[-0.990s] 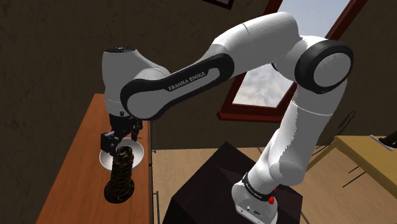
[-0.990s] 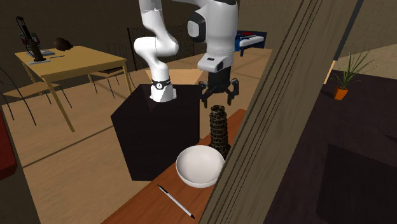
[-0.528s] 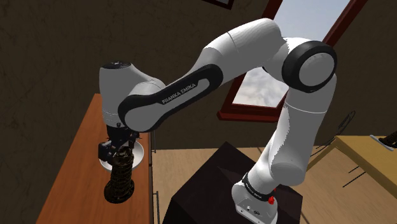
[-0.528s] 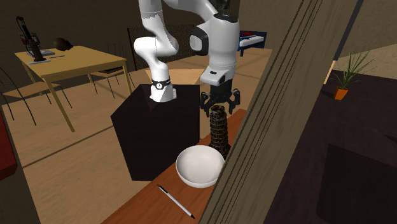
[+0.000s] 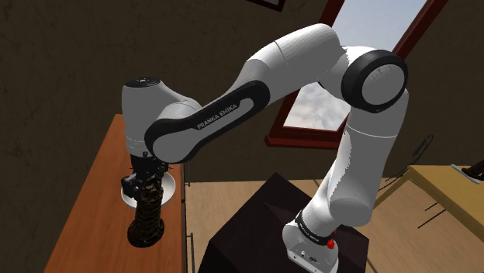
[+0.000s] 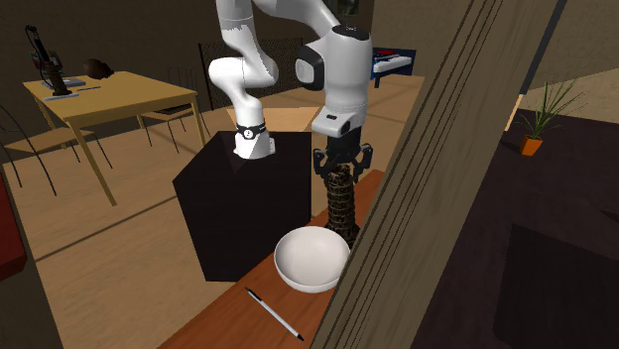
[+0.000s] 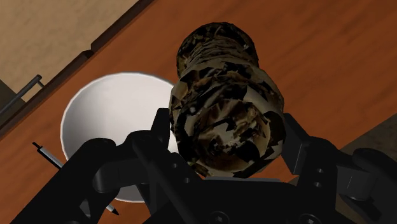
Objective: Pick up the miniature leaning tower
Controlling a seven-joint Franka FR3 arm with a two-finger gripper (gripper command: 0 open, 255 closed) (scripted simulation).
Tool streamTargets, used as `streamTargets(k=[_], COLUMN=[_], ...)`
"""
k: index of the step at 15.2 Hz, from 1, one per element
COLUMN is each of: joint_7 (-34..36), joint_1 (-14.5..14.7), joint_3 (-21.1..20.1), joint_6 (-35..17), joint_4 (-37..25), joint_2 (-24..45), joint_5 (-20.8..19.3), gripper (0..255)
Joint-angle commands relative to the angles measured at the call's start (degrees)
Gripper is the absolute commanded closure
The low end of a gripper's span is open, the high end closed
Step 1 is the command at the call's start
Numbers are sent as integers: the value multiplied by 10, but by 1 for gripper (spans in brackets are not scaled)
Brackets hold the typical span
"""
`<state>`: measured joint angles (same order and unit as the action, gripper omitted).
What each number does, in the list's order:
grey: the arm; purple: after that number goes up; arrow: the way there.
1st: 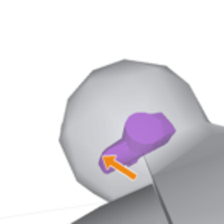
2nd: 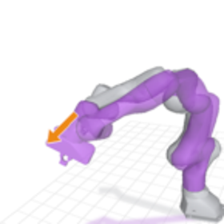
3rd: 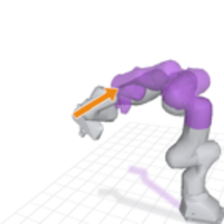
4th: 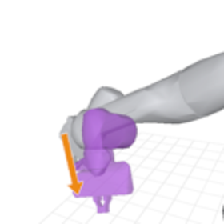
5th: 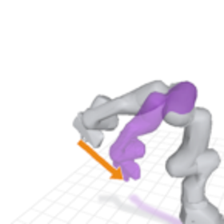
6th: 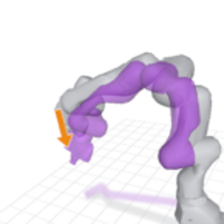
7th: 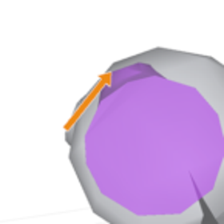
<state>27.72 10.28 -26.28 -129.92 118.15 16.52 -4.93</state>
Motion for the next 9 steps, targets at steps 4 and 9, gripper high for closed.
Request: streamTargets(k=[4,9], joint_7=[1,-7], joint_1=[1,-4], joint_3=[0,-6], joint_6=[1,34], joint_4=[-1,-12], joint_2=[1,-23], joint_5=[0,14], gripper=[255,255])
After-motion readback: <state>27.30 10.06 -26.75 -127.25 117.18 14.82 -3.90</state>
